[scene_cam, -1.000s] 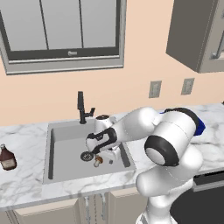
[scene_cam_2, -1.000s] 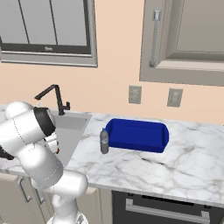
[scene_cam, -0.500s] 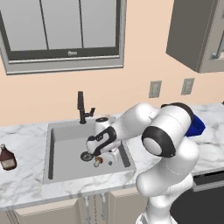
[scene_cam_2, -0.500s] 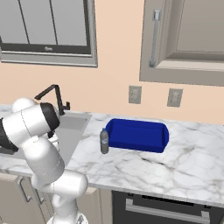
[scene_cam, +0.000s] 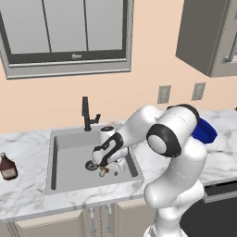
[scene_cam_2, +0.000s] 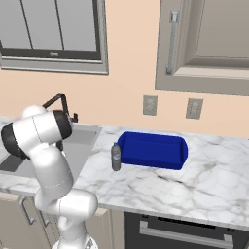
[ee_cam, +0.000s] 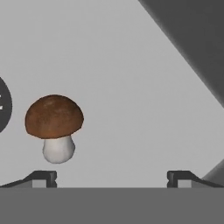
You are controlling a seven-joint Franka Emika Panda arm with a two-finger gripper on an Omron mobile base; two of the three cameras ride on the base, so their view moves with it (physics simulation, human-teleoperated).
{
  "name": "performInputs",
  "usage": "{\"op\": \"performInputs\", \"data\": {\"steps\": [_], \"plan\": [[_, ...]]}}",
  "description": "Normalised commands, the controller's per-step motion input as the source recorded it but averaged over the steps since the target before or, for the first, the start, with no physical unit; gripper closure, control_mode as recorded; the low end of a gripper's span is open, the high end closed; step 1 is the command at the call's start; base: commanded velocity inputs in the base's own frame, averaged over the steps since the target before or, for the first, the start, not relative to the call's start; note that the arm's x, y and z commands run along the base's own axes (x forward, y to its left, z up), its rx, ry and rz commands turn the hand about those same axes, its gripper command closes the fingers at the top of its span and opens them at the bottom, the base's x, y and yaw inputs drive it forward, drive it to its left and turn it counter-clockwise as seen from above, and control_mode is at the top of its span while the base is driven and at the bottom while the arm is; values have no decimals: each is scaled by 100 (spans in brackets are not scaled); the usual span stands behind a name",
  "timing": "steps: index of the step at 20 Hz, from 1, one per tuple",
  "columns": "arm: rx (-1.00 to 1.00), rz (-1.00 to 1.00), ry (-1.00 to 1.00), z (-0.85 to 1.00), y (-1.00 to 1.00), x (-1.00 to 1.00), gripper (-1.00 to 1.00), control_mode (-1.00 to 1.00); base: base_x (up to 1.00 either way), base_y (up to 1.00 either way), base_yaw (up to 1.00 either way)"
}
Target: Pick up all produce items and place them in the sink. Turn on the sink faucet to wash them. Then turn the sink off and put them in the tray.
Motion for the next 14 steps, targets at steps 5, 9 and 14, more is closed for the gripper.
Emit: {"op": "performInputs", "data": {"steps": [5,9,14], "plan": [[-1,0,0,-16,4,15,-100,-100,0,0,0],[0,0,0,-14,4,16,-100,-100,0,0,0],[0,0,0,-12,11,21,-100,-100,0,0,0]]}}
